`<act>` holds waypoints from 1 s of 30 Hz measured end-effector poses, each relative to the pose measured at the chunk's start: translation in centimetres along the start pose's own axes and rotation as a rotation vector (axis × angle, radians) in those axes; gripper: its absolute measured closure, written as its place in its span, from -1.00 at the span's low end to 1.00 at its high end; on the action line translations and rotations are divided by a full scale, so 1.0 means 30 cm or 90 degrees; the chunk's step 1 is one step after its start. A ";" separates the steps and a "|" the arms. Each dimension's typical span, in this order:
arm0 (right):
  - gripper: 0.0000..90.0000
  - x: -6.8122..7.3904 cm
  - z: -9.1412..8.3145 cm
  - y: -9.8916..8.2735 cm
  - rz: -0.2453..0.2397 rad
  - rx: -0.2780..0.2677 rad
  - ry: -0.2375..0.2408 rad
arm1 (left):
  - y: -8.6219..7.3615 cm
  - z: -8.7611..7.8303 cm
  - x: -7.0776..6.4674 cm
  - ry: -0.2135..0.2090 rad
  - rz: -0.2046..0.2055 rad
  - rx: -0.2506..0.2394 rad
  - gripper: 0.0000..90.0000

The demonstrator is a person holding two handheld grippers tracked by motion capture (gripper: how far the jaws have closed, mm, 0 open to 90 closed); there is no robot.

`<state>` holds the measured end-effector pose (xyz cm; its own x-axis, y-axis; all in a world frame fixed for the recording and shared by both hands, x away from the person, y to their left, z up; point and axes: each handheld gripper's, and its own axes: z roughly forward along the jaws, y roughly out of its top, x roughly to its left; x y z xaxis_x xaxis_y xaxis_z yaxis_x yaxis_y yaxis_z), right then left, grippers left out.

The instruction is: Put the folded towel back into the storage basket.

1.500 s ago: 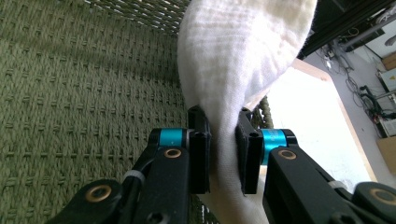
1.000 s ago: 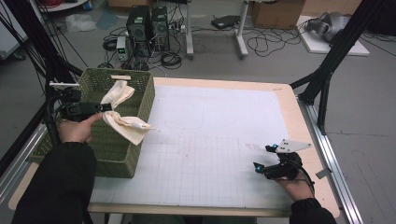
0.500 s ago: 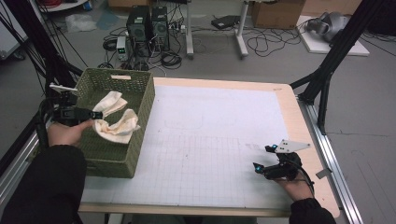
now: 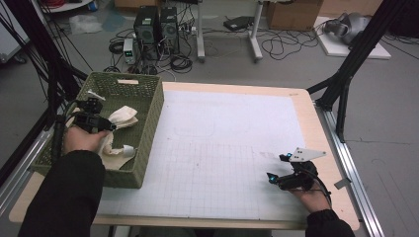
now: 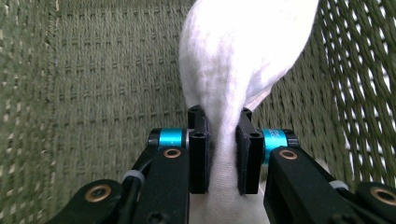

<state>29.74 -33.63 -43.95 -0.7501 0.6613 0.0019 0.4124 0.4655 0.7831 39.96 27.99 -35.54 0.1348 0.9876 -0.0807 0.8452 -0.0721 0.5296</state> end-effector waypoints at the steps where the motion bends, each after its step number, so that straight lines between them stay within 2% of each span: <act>1: -0.72 0.000 0.001 0.000 0.001 0.001 0.001 | 0.003 0.006 0.001 -0.002 -0.010 -0.007 0.73; 4: -0.72 0.001 0.005 0.001 -0.005 0.003 0.002 | 0.007 0.023 0.005 -0.008 -0.038 -0.025 0.72; 6: -0.72 0.002 0.008 0.002 -0.004 0.006 0.004 | 0.006 0.043 0.002 -0.004 -0.043 -0.019 0.70; 10: -0.72 0.004 0.009 0.003 -0.007 0.005 0.004 | -0.008 0.111 -0.012 0.002 -0.028 0.052 0.65; 12: -0.72 0.004 0.010 0.003 -0.007 0.006 0.003 | -0.017 0.143 -0.016 -0.006 -0.027 0.094 0.60; 14: -0.72 0.004 0.012 0.003 -0.010 0.005 0.005 | -0.022 0.157 -0.020 -0.008 -0.021 0.118 0.58; 15: -0.72 0.005 0.013 0.002 -0.009 0.006 0.006 | -0.024 0.162 -0.021 -0.017 -0.022 0.126 0.56; 18: -0.72 0.006 0.014 0.003 -0.009 0.008 0.007 | -0.025 0.164 -0.024 -0.022 -0.017 0.130 0.47; 22: -0.72 0.003 0.012 0.003 -0.012 0.002 0.007 | -0.023 0.149 -0.023 -0.030 -0.004 0.126 0.19; 23: -0.72 0.003 0.010 0.003 -0.010 0.003 0.005 | -0.022 0.138 -0.021 -0.035 0.006 0.119 0.11; 26: -0.72 0.003 0.010 0.003 -0.009 0.003 0.006 | -0.015 0.105 -0.015 -0.052 0.015 0.105 0.04; 30: -0.72 0.005 0.010 0.003 -0.011 0.003 0.007 | -0.008 0.053 -0.009 -0.072 0.038 0.077 0.03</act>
<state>29.82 -33.31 -44.07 -0.7623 0.6472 -0.0045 0.4021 0.4790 0.7803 40.54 27.51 -37.00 0.2382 0.9597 -0.1495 0.8887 -0.1533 0.4321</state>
